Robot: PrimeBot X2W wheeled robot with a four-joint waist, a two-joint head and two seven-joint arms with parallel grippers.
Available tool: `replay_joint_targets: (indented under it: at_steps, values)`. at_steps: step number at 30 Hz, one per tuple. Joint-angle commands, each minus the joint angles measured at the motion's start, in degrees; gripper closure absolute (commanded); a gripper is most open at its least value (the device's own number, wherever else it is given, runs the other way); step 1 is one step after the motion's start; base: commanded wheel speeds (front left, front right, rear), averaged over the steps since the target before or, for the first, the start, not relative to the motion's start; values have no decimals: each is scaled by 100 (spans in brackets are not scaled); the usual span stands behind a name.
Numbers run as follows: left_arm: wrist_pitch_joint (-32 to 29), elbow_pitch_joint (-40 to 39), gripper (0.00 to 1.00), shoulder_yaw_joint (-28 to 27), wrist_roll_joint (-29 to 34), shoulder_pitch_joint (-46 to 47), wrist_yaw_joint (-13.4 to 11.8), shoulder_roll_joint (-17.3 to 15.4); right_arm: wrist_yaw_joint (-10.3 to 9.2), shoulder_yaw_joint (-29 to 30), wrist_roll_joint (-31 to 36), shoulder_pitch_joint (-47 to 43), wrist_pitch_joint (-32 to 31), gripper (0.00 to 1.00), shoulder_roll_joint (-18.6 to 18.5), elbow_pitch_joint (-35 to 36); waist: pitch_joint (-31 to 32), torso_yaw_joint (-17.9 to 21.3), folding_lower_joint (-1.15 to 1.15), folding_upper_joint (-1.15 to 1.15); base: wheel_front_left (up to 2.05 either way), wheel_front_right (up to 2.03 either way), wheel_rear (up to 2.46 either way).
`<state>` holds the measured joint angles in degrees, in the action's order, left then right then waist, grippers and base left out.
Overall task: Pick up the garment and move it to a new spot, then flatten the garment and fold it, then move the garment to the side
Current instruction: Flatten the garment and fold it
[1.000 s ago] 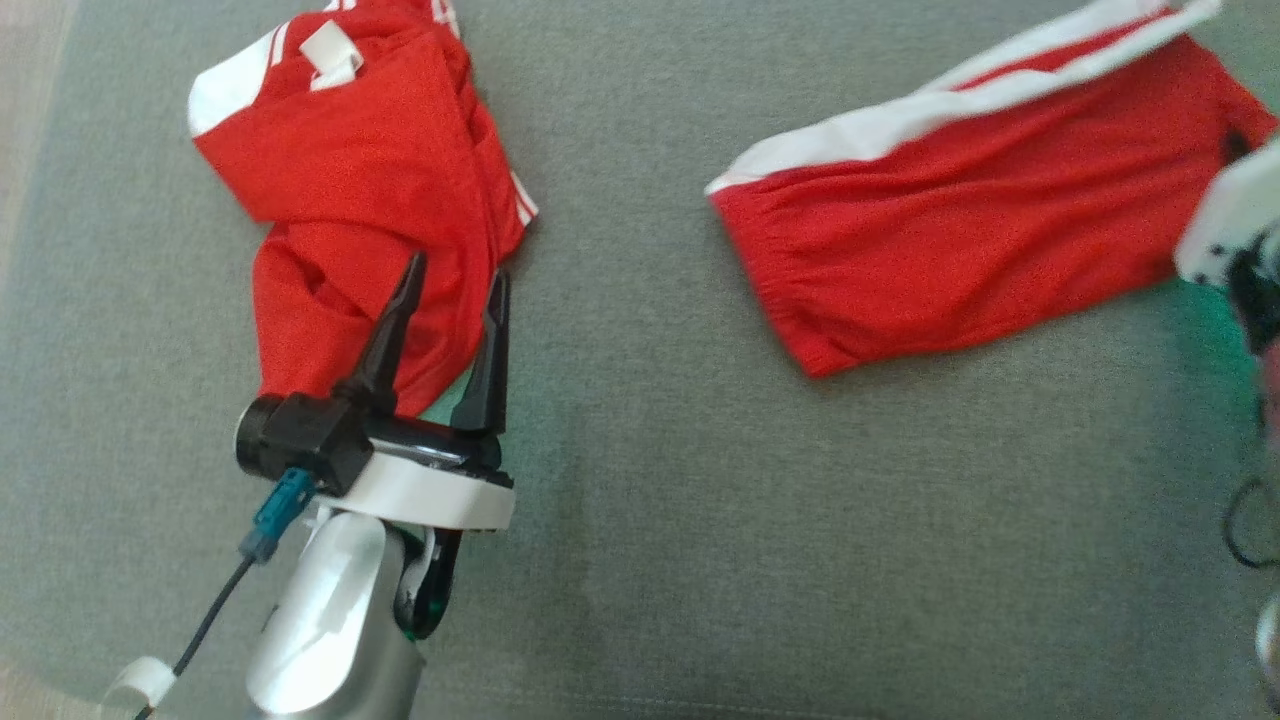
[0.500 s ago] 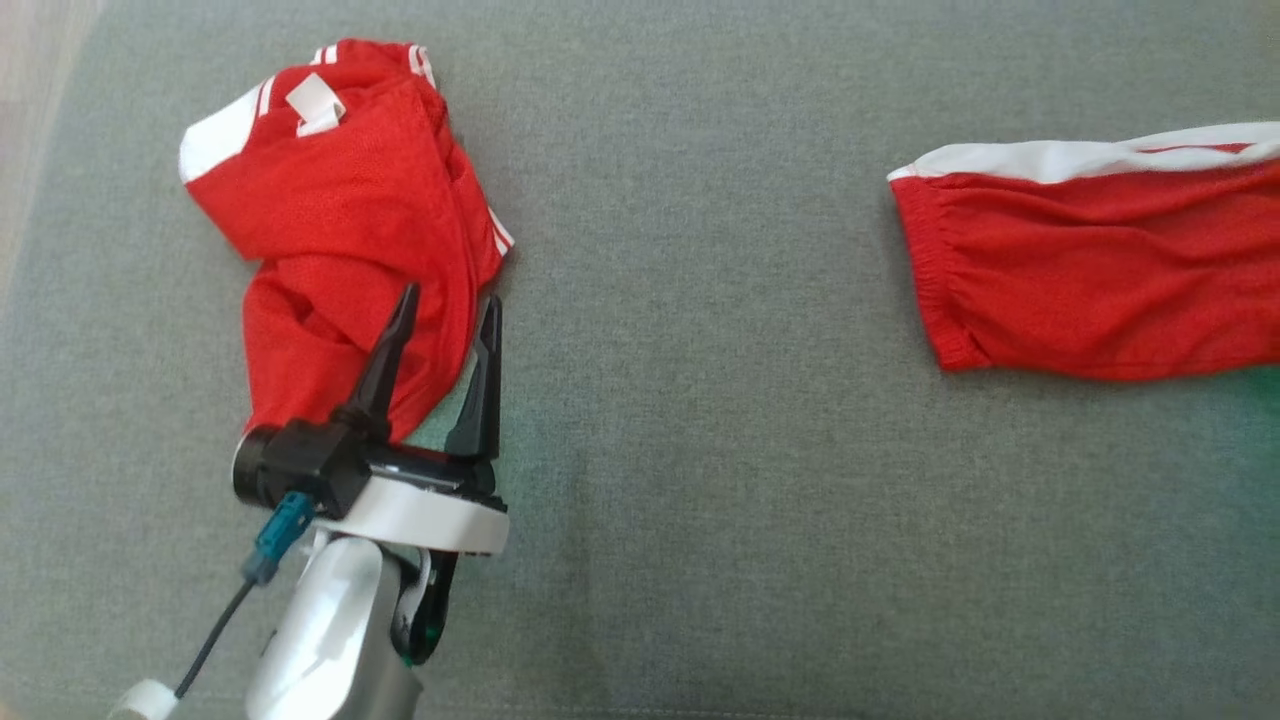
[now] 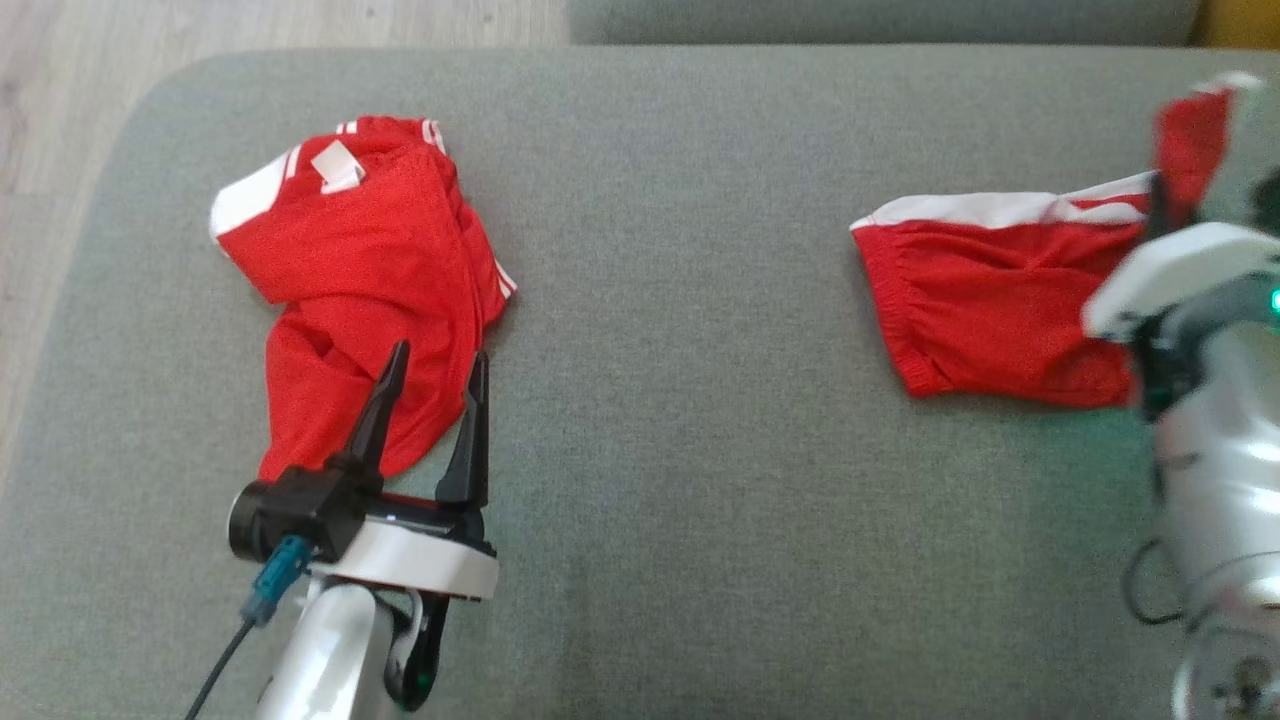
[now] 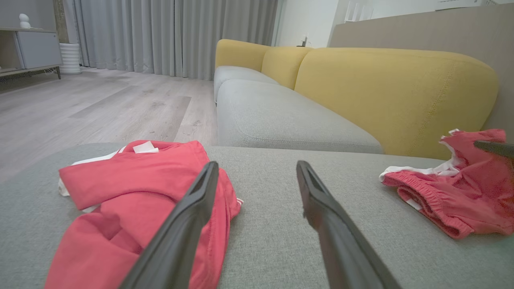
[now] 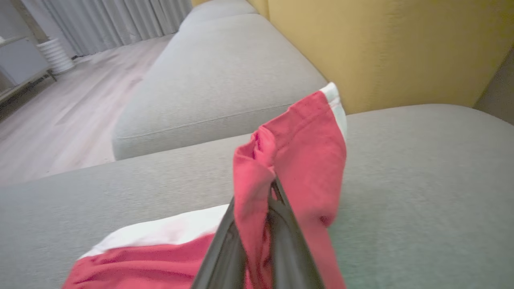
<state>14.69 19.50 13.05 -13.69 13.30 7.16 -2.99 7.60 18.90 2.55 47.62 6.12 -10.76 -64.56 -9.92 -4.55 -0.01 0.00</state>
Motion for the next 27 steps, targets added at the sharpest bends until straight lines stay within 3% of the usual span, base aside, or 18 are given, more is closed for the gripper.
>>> replay_joint_targets:
  at_steps: [1,6,12,15,22,23,24,27]
  values:
    - [30,-177,0,-208,38,58,32,-50,-11,-298,-148,279,98,100,159,155,100,-10,1,0,0,0,0]
    - [30,-166,0,-233,37,-78,32,-41,-11,-1178,-740,141,179,100,544,239,264,-62,1,0,0,0,0]
    - [30,-148,0,-241,48,-188,32,-31,-11,-2383,-1587,-319,76,100,741,565,416,-165,1,0,0,0,0]
    - [30,-159,0,-271,60,-247,32,-27,-11,-3206,-1922,-744,-113,100,751,813,479,-199,1,0,0,0,0]
    - [30,-186,0,-329,83,-353,22,-20,-11,-4366,-2122,-1359,-354,100,401,1092,523,-141,1,0,0,0,0]
    - [30,-183,0,-328,83,-360,21,-18,-11,-4482,-2082,-1399,-326,65,331,1117,522,-118,1,0,0,0,0]
    - [30,-182,0,-324,82,-362,20,-17,-11,-4554,-2041,-1426,-267,0,269,1135,521,-90,1,0,0,0,0]
    - [30,-203,0,-310,75,-359,15,-11,-11,-4472,-1941,-1467,51,0,165,1154,521,1,1,0,0,0,0]
